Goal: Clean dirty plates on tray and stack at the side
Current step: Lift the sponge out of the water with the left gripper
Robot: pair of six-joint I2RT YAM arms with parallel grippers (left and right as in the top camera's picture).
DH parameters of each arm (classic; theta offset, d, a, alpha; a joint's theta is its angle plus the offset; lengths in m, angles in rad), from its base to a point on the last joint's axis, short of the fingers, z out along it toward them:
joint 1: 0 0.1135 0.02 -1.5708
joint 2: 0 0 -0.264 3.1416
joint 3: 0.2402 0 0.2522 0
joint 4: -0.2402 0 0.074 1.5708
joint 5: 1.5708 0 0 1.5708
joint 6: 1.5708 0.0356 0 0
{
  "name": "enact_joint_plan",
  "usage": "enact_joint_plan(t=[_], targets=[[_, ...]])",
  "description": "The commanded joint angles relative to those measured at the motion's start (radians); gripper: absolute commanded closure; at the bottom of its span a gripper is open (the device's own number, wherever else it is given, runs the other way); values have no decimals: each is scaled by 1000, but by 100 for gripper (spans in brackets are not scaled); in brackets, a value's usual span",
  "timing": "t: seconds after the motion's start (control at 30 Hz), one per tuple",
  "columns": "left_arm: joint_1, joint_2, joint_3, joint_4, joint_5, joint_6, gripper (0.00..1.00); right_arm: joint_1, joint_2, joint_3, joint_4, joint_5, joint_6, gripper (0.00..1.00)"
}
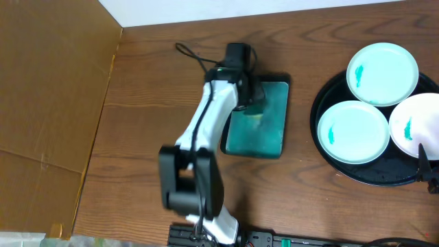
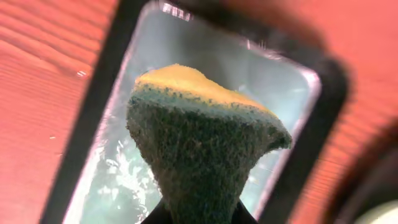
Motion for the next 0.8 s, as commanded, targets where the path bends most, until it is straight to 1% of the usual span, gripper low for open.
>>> enact_joint_plan(t=[0.0,0.1,0.2,0.4,0.5,0.63,0.77], targets=[[0,-86,16,-16,13,8,93,5,-5,-2,-3,-4,5,1],[0,-134,14,-23,13,9,93,5,-5,-2,-3,-4,5,1],[0,-129,-2,-6,12,9,93,5,-5,-2,-3,-4,5,1],[-5,13,-140,118,12,-18,93,5,-5,-2,-3,-4,5,1],[-1,65,-132,85,13,-18,93,5,-5,-2,-3,-4,5,1],[0,-2,-69,30,13,-16,93,5,-5,-2,-3,-4,5,1],[-4,-146,-46,23,12,-10,93,5,-5,-2,-3,-4,5,1]])
